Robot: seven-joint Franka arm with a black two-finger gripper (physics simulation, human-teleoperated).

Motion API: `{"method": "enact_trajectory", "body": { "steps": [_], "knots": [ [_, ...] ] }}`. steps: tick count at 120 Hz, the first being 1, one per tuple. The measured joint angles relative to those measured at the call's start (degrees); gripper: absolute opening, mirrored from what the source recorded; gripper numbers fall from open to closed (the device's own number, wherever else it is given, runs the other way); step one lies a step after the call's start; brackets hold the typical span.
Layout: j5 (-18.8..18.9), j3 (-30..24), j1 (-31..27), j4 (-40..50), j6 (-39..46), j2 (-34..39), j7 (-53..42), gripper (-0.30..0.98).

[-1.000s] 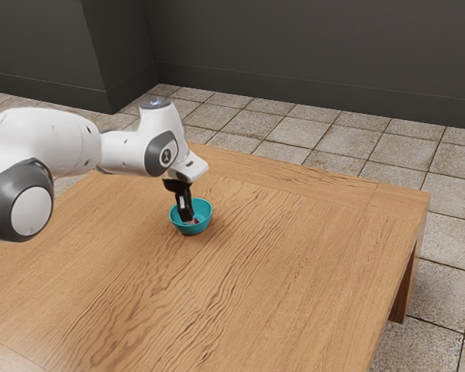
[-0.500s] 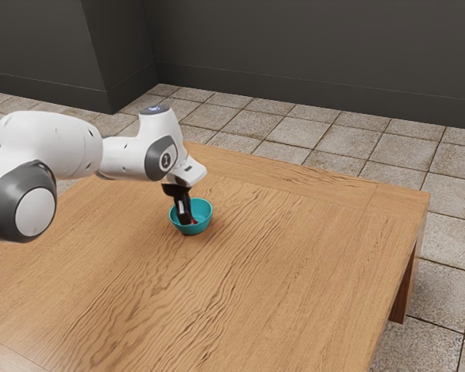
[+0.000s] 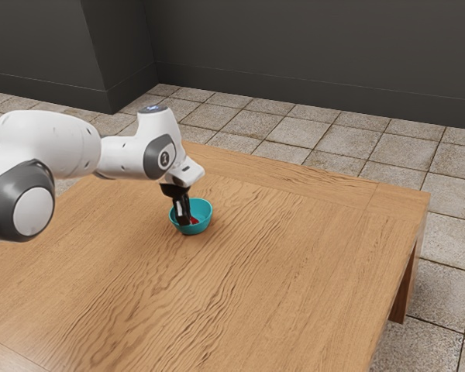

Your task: Take strawberry from the bowl

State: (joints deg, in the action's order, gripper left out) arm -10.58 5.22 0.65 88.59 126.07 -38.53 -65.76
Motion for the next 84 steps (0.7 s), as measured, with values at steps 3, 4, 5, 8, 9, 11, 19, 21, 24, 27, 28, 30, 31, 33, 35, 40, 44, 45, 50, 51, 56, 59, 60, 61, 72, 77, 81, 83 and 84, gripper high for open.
{"method": "enact_trajectory", "body": {
  "steps": [3, 4, 5, 8, 9, 11, 19, 21, 24, 27, 28, 30, 31, 33, 35, 40, 44, 45, 50, 51, 56, 59, 60, 61, 72, 77, 81, 83, 84],
  "knots": [
    [0.1, 0.0, 0.1, 0.1, -0.1, 0.2, -0.2, 0.25],
    [0.1, 0.0, 0.1, 0.2, -0.1, 0.3, -0.2, 0.24],
    [0.1, 0.0, 0.1, 0.3, -0.1, 0.4, -0.3, 0.23],
    [0.2, 0.0, 0.1, 0.4, -0.1, 0.7, -0.4, 0.22],
    [0.2, 0.0, 0.2, 0.5, -0.1, 0.8, -0.4, 0.21],
    [0.3, 0.0, 0.2, 0.6, -0.1, 1.1, -0.5, 0.21],
    [0.8, 0.0, 0.3, 1.6, 0.2, 2.7, -0.6, 0.18],
    [1.0, 0.0, 0.3, 2.0, 0.3, 3.3, -0.5, 0.18],
    [1.2, 0.0, 0.4, 2.5, 0.4, 4.1, -0.5, 0.17],
    [1.5, 0.0, 0.5, 3.1, 0.6, 5.0, -0.4, 0.16],
    [1.6, 0.0, 0.7, 3.4, 0.7, 5.3, -0.4, 0.16],
    [1.7, 0.0, 0.9, 4.0, 0.8, 6.1, -0.3, 0.16],
    [1.8, 0.0, 1.1, 4.3, 0.9, 6.5, -0.2, 0.16],
    [1.9, 0.0, 1.6, 5.0, 1.0, 7.3, -0.2, 0.15],
    [2.0, 0.0, 2.0, 5.8, 1.1, 8.2, -0.1, 0.15],
    [2.3, 0.0, 3.5, 7.7, 1.3, 10.8, 0.1, 0.14],
    [2.5, 0.0, 4.8, 9.1, 1.5, 12.6, 0.3, 0.14],
    [2.5, 0.0, 5.1, 9.5, 1.5, 12.9, 0.4, 0.14],
    [2.7, 0.0, 6.8, 10.6, 1.7, 14.1, 0.7, 0.13],
    [2.7, 0.0, 7.1, 10.7, 1.7, 14.3, 0.7, 0.13],
    [2.8, 0.0, 8.7, 11.2, 1.8, 14.6, 1.0, 0.13],
    [2.8, 0.0, 9.7, 11.3, 1.9, 14.7, 1.3, 0.13],
    [2.9, 0.0, 10.0, 11.3, 1.9, 14.7, 1.3, 0.13],
    [2.9, 0.0, 10.3, 11.4, 1.9, 14.7, 1.4, 0.13],
    [3.0, -0.1, 11.7, 11.4, 2.1, 14.1, 2.1, 0.13],
    [3.1, -0.1, 11.8, 11.2, 2.2, 13.2, 2.4, 0.12],
    [3.1, -0.1, 11.9, 10.7, 2.2, 12.3, 2.7, 0.12],
    [3.1, -0.1, 11.9, 10.4, 2.3, 11.8, 2.8, 0.12],
    [3.1, -0.1, 11.9, 10.3, 2.3, 11.6, 2.8, 0.12]
  ]
}}
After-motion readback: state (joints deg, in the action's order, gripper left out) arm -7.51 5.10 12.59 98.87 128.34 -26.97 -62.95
